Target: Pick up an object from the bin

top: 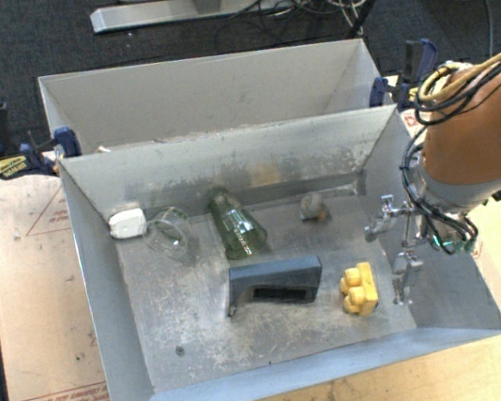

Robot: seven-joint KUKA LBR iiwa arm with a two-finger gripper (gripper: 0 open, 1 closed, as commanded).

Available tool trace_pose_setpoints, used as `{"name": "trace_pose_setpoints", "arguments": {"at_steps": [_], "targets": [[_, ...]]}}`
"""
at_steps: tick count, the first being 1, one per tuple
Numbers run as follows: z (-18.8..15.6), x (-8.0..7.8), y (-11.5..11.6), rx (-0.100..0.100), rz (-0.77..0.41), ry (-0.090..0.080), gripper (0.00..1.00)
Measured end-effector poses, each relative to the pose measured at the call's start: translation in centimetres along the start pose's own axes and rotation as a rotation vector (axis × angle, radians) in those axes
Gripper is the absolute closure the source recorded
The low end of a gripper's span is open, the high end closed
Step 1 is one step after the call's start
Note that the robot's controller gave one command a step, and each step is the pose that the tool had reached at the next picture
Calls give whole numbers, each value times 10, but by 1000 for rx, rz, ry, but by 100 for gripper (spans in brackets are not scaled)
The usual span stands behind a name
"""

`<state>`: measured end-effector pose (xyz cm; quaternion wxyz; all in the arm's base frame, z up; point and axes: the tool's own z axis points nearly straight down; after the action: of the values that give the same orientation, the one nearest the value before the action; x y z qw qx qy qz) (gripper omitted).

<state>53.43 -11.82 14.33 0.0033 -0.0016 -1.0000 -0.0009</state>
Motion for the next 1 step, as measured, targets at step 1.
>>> {"name": "trace_pose_setpoints", "arguments": {"at_steps": [1], "targets": [[-3, -1, 0, 1, -1, -4, 0]]}}
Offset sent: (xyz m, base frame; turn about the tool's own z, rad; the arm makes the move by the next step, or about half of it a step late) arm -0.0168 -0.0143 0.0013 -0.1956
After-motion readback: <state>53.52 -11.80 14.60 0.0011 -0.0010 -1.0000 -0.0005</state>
